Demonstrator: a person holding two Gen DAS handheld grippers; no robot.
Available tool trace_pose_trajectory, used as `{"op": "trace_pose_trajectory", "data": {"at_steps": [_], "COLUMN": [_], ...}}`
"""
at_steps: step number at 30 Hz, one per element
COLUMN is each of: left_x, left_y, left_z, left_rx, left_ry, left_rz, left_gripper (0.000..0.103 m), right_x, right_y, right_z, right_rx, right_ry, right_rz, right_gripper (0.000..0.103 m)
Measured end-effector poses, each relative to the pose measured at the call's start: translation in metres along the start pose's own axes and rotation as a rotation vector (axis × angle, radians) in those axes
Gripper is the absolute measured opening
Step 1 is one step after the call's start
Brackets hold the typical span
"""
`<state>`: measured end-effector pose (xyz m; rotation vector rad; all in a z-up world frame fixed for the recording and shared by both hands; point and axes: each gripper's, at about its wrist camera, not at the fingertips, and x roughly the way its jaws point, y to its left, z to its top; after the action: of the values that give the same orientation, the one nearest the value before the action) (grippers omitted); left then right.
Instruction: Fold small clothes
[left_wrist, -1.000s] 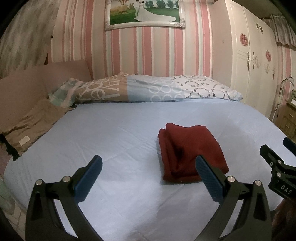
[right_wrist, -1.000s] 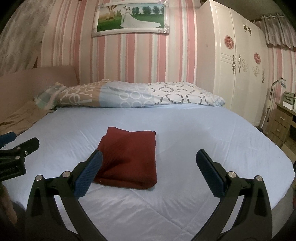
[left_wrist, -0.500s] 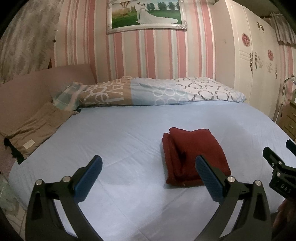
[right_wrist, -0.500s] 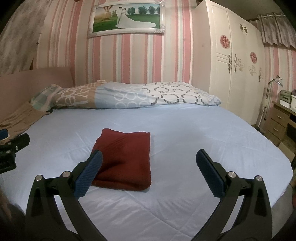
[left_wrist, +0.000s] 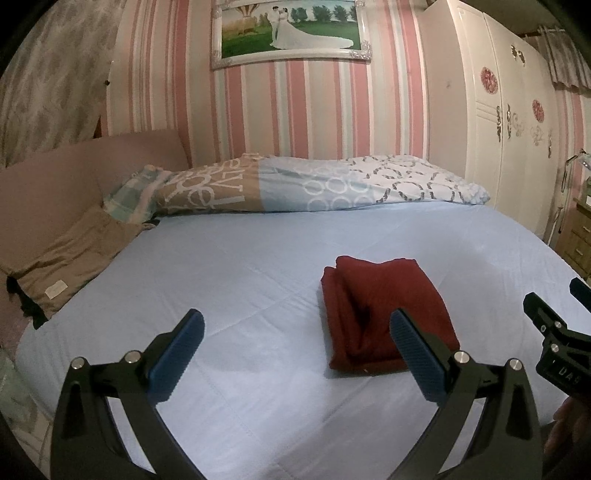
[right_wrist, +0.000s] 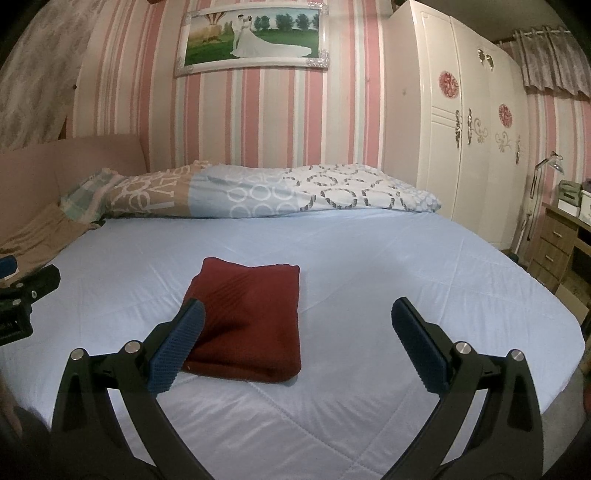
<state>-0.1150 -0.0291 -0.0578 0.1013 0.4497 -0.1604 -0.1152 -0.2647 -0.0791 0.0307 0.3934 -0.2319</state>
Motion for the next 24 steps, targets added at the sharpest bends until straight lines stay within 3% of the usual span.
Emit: {"op": "trace_pose_trajectory", "data": {"at_steps": [24], "left_x": [0.0030], "left_y": [0.0013], "left_z": [0.0030], "left_rx": [0.007], "left_ry": [-0.009], "left_rz": [0.000], "left_gripper": [0.101], "right_x": [0.0003], "right_y": [0.0034], "right_z": [-0.0003], "right_rx": [-0.004], "right_ry": [0.003], "right_rz": [-0.001], "right_gripper": [0.100]}}
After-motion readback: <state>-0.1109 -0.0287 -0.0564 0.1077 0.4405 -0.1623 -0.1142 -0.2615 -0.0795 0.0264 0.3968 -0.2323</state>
